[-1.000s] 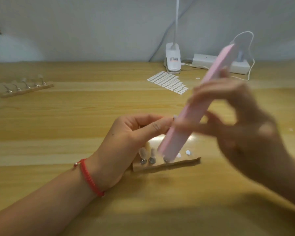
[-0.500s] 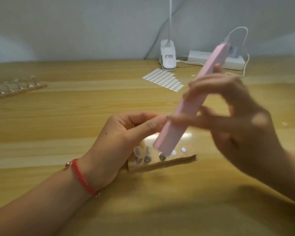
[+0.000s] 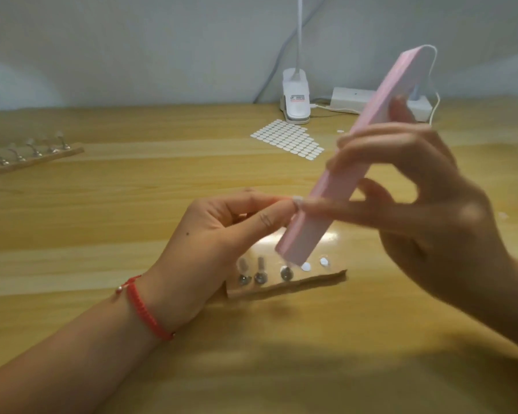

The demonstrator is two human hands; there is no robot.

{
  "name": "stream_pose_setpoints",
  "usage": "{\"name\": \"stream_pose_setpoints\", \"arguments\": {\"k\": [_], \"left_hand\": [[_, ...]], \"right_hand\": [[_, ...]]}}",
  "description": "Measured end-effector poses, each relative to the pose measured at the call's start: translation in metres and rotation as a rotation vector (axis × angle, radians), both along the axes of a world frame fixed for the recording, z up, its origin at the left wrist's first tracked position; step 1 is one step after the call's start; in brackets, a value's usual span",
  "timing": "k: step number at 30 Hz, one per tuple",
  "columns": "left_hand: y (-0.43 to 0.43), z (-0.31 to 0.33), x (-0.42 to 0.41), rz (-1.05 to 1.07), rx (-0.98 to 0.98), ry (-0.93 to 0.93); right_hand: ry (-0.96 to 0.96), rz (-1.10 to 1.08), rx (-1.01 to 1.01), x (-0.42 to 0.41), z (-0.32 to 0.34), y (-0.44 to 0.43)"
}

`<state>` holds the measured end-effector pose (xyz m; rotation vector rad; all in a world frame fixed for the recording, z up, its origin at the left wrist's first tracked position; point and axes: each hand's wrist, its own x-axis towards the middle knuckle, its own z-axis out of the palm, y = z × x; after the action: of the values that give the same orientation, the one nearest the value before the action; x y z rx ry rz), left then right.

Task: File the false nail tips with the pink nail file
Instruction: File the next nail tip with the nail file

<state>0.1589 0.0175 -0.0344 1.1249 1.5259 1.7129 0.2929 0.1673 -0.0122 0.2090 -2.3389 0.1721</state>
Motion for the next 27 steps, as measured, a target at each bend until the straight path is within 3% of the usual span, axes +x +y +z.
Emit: {"name": "stream_pose_setpoints", "arguments": {"k": [3,7,10,13,15,17,19,23,27], "left_hand": [[0.0,-0.002,0.002,-0.066,-0.021,-0.066],[-0.002,-0.003,-0.002,-0.04,-0.06,-0.089],[-0.001,-0.004,0.0,-0.052,-0.099,-0.097],[-0.002,-0.004,0.0,-0.046,-0.082,-0.136],[-0.002,-0.003,0.001,-0.056,-0.068,-0.115],[-0.002,-0.003,0.003,-0.06,-0.081,-0.086],[-0.002,-0.005,0.004,-0.046,-0.09,-0.095],[-0.002,0.0,0.0,0.028,-0.041,-0.101],[-0.001,0.0,0.0,0.09,-0.027,-0.069]], "right_hand": [[-0.021,0.174,0.072,0.005,-0.015,-0.017],[0.058,-0.017,0.067,0.002,0.003,0.007],[-0.042,0.113,-0.079,0.002,-0.009,-0.01],[-0.011,0.086,0.113,0.001,-0.004,-0.007],[0.038,0.021,0.057,0.004,0.0,0.003],[-0.005,0.125,-0.1,0.004,-0.006,-0.011],[-0.032,0.215,-0.111,0.002,-0.014,-0.021],[0.15,-0.111,-0.01,0.002,0.0,0.031],[0.212,-0.263,-0.149,0.007,-0.005,0.05]]}}
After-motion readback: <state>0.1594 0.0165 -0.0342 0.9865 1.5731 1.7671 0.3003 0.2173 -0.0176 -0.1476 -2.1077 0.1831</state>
